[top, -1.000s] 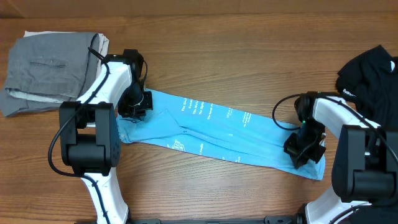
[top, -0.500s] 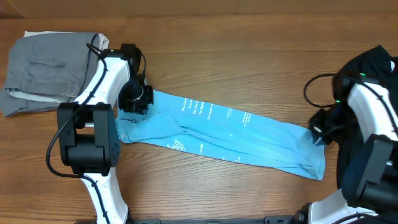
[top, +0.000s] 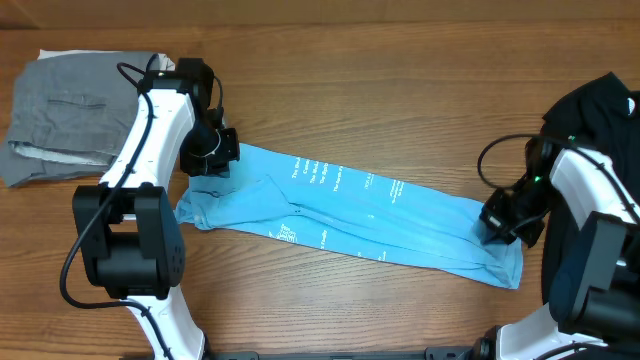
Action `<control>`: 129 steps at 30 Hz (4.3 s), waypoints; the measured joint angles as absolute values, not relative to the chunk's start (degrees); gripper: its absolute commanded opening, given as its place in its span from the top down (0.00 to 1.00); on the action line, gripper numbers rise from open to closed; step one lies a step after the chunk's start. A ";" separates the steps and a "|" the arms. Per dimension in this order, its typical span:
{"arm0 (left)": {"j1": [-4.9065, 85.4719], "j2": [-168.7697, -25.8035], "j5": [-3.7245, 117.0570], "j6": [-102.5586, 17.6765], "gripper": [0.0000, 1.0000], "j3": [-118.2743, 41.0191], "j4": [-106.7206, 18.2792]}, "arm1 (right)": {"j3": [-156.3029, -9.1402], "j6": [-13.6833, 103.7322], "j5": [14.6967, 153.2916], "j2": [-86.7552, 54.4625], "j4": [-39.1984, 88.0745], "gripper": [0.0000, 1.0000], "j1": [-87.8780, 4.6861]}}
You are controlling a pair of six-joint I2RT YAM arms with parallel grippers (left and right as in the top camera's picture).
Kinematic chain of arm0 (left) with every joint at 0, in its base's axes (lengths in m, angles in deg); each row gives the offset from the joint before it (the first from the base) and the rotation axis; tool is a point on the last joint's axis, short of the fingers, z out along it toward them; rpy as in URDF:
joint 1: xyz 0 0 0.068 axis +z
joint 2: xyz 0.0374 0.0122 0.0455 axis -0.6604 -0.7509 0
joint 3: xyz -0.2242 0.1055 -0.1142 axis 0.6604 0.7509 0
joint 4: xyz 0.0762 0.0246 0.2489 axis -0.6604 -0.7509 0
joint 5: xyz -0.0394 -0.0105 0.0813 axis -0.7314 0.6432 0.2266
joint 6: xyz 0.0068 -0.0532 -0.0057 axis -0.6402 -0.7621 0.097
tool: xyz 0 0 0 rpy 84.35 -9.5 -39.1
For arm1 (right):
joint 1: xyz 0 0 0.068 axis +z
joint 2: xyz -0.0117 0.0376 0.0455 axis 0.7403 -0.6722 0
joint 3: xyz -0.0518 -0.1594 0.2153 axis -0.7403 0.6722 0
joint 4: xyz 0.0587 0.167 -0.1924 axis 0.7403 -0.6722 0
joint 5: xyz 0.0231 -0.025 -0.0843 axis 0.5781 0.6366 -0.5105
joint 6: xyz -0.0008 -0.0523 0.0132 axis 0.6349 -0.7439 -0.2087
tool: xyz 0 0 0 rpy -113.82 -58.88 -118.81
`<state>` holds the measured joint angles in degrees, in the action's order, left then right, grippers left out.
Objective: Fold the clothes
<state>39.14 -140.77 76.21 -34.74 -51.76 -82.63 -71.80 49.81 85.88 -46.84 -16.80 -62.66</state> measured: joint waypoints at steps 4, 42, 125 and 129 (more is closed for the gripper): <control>39.05 -140.71 76.40 -34.89 0.96 -47.96 -79.12 | -65.55 50.16 86.58 -46.84 -10.06 0.96 -60.56; 39.18 -137.69 77.65 -40.77 0.90 -40.03 -55.47 | -80.13 48.72 86.06 -48.88 3.95 0.84 -56.58; 50.33 -131.02 83.92 -43.61 0.00 -44.59 -68.54 | -100.87 34.49 89.64 -45.25 -9.49 0.96 -65.82; 50.33 -131.02 83.90 -43.61 0.00 -44.59 -68.54 | -101.20 35.06 98.82 -43.24 -10.41 0.96 -59.05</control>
<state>50.33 -131.02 83.90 -43.61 -44.59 -68.54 -101.20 35.06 98.82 -43.24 -10.41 -59.05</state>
